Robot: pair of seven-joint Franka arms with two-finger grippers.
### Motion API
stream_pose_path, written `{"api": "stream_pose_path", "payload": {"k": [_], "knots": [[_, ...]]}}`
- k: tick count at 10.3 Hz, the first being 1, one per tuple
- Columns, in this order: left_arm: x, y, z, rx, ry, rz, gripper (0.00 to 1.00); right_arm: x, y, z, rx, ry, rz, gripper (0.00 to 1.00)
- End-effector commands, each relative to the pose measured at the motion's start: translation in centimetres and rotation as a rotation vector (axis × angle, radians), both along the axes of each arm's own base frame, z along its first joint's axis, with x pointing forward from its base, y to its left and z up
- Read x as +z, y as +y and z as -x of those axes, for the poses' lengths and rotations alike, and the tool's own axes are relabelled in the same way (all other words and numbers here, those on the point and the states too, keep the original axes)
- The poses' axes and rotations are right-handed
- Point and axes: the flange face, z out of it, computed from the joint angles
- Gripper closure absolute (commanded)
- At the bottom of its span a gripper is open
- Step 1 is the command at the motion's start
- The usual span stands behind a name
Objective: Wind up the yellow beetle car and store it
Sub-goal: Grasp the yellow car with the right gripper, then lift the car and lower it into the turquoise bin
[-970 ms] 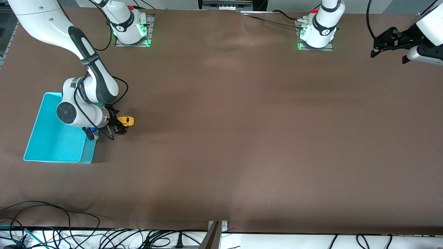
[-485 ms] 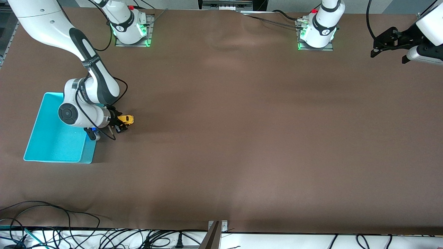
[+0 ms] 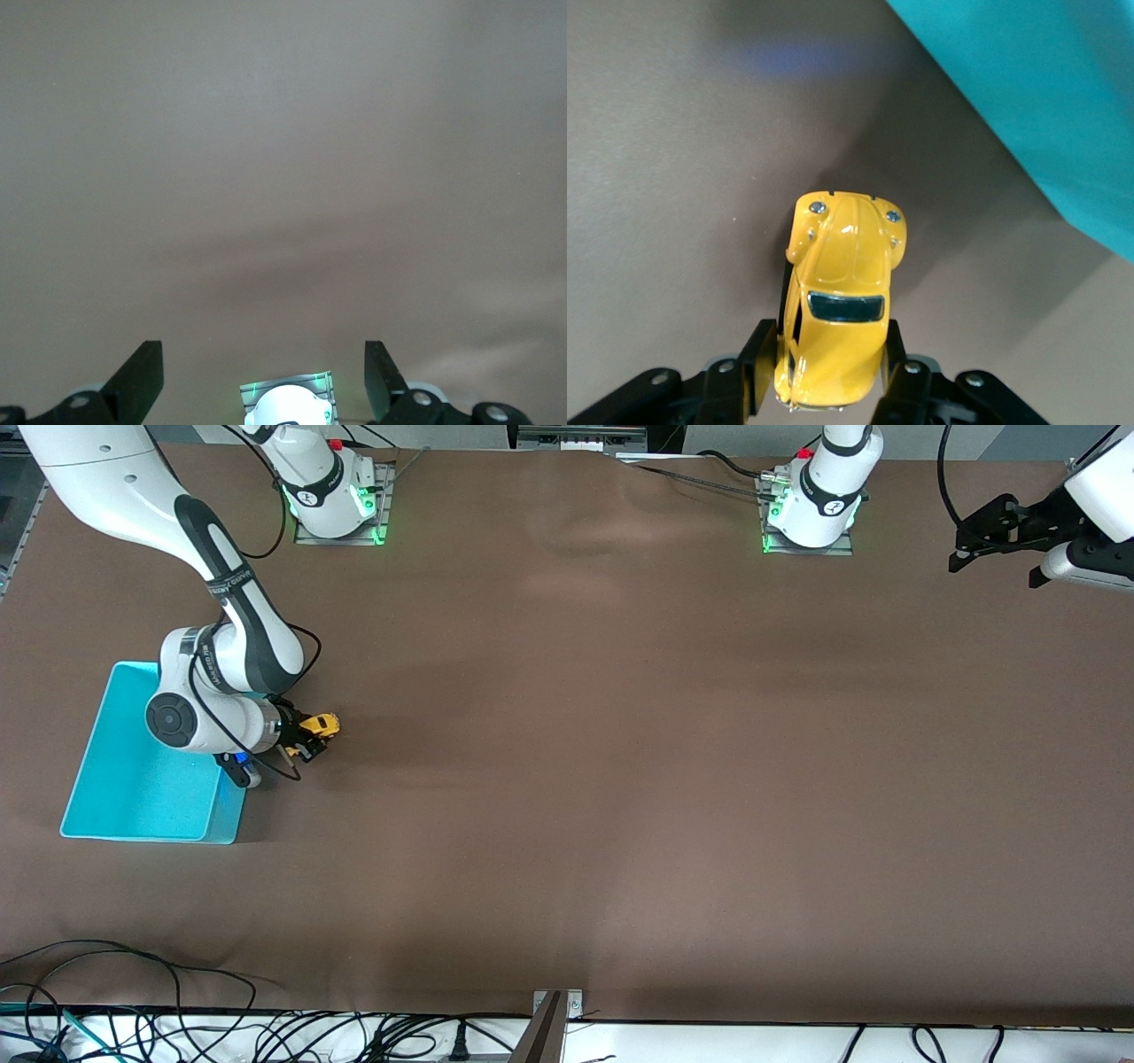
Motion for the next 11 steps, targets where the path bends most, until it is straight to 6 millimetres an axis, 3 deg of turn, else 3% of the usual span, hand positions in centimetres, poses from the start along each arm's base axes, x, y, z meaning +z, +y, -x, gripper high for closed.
{"api": "stream_pose_path", "payload": {"k": [1,6,11], "knots": [[0.7,-0.1,-0.1,0.003,-0.007,-0.025,0.00,4.7,-0.1,-2.2,0.019,0.038,-0.003,1.00],[0.7,-0.1,-0.1,0.003,-0.007,-0.025,0.00,12.6,-1.1,-5.2,0.114,0.081,-0.040,1.00],[0.8,0.1,0.0,0.005,-0.008,-0.023,0.00,13.1,-8.5,-5.2,0.259,0.070,-0.116,1.00]]}}
